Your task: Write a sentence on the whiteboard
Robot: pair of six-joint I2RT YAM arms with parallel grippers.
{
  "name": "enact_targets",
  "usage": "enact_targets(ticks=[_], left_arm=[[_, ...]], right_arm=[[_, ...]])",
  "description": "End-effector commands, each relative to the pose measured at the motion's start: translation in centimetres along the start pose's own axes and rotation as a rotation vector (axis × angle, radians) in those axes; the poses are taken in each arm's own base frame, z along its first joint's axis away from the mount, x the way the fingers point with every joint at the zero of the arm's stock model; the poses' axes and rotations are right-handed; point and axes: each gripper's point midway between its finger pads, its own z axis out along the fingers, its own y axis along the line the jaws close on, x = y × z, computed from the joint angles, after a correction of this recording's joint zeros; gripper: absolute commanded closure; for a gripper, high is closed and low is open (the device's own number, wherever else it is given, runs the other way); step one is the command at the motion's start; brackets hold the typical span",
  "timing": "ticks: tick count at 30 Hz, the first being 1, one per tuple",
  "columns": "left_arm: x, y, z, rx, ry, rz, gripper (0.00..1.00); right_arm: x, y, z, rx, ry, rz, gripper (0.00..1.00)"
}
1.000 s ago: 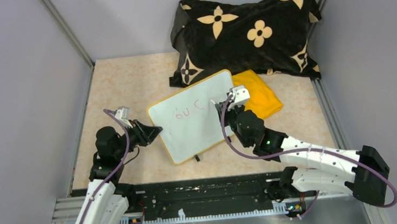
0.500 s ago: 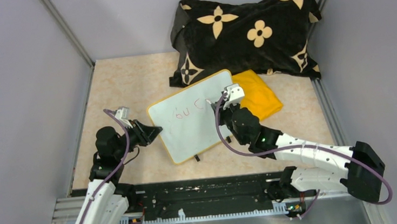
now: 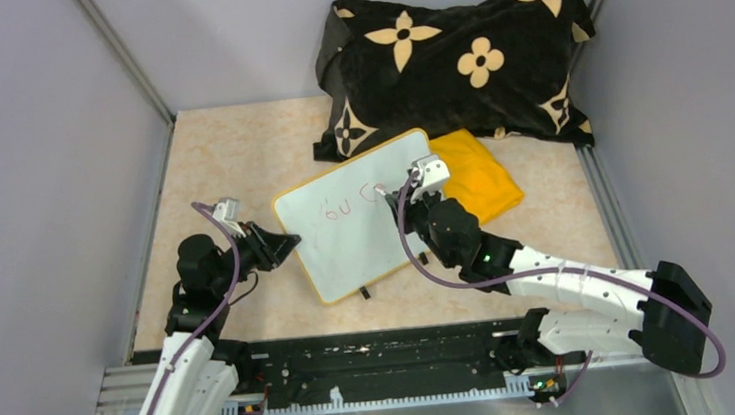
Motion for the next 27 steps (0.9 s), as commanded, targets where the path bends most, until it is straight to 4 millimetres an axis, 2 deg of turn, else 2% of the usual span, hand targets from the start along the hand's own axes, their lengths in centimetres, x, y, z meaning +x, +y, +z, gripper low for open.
enact_targets(ticks=[1,10,15,27], left_arm=[[-0.6,-0.3,0.0,0.015,-0.023,0.016,0.67],[-0.5,-0.3,0.0,0.014,-0.020,0.014,0.67],[-0.5,-0.3,0.0,0.014,-0.021,0.015,0.67],[-0.5,-0.3,0.0,0.017,-0.021,0.016,0.67]], right_arm=[[-0.2,-0.4,-0.6,-0.005,-0.005,0.042,1.00],[0.5,-1.7,-1.4,0.040,0.008,0.031,1.00],[-0.5,-2.0,-1.3,0.062,-0.021,0.030,1.00],[-3.0,-1.2,0.0,0.054,-0.071,0.026,1.00]])
